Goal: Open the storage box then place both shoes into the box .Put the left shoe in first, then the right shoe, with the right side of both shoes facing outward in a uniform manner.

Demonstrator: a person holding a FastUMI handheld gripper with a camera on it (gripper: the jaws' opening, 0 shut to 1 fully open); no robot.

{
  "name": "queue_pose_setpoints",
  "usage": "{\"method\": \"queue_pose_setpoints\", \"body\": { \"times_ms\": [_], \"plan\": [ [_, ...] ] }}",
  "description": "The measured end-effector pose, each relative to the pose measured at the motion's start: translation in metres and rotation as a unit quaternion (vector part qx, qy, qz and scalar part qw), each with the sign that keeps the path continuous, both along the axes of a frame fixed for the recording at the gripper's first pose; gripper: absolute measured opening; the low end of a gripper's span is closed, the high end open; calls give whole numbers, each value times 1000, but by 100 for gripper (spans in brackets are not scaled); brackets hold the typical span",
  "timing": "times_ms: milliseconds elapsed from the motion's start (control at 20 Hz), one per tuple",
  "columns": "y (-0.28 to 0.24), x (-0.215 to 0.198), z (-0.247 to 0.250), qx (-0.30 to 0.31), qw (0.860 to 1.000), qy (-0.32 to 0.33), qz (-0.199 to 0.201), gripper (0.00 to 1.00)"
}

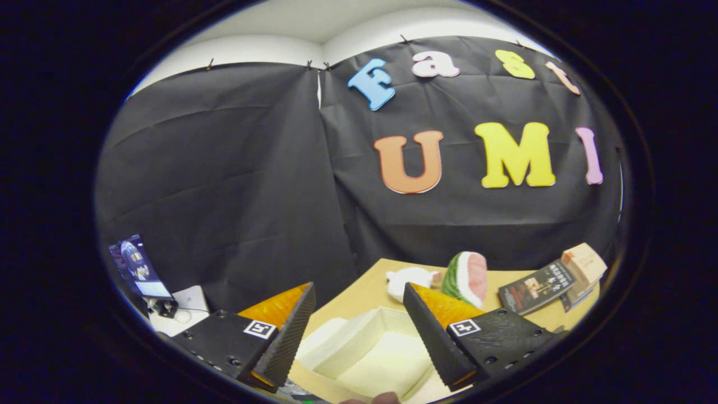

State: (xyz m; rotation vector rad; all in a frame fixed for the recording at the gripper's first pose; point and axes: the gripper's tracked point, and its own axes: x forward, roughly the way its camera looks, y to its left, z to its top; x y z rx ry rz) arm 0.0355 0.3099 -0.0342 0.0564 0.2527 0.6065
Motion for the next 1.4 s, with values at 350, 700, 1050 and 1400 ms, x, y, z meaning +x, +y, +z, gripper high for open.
{"method": "queue_pose_setpoints", "body": {
  "times_ms": [350,700,1050,1400],
  "plan": [
    [-176,7,-5,-14,995,-10,-103,96],
    [-328,20,-80,-26,978,54,-198,96],
    [-365,30,-211,-59,963,167,-202,96],
    [-348,43,-289,-60,949,243,-194,96]
  ]
}}
